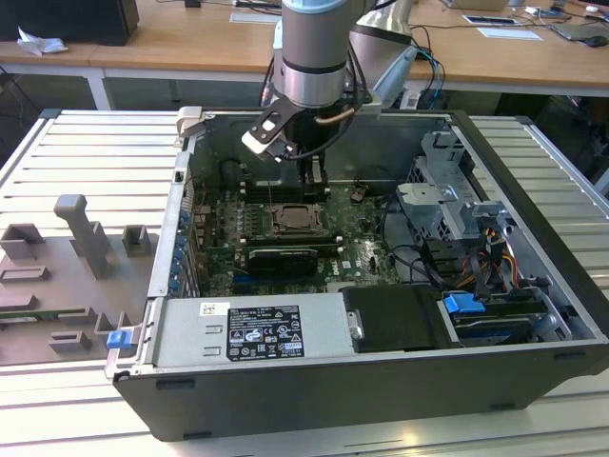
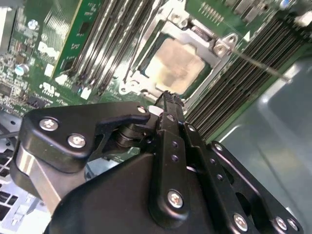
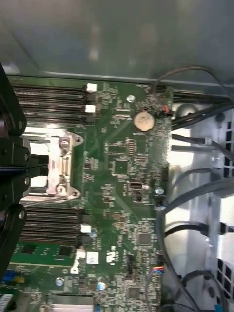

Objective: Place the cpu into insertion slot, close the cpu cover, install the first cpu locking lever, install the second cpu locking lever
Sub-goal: 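Close the cpu cover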

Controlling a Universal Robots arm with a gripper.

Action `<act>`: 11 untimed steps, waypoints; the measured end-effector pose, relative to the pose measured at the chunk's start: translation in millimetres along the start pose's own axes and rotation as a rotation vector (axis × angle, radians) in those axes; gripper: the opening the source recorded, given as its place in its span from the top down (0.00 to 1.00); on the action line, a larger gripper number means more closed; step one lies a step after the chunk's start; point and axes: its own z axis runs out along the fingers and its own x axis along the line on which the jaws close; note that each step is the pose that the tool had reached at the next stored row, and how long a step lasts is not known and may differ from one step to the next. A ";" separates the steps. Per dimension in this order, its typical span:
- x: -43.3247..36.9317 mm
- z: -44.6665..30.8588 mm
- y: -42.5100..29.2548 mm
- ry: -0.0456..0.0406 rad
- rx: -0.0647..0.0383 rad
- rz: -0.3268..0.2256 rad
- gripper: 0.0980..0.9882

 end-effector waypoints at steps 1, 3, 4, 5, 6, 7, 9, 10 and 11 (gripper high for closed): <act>0.6 0.0 -5.2 0.0002 0.000 0.000 0.99; 1.9 -0.3 -12.5 0.0001 0.000 0.000 0.99; 2.0 -0.3 -13.9 0.0002 0.000 0.000 0.99; 2.1 -0.4 -15.4 0.0002 0.000 0.000 0.99; 2.2 -0.4 -16.4 0.0001 0.000 0.000 0.99; 2.1 -0.5 -16.5 0.0000 0.000 0.000 0.99; 2.1 -0.5 -16.6 0.0001 0.000 0.000 0.99; 2.1 -0.5 -16.6 0.0001 0.000 0.000 0.99; 2.2 -0.5 -16.7 0.0001 0.000 0.000 0.99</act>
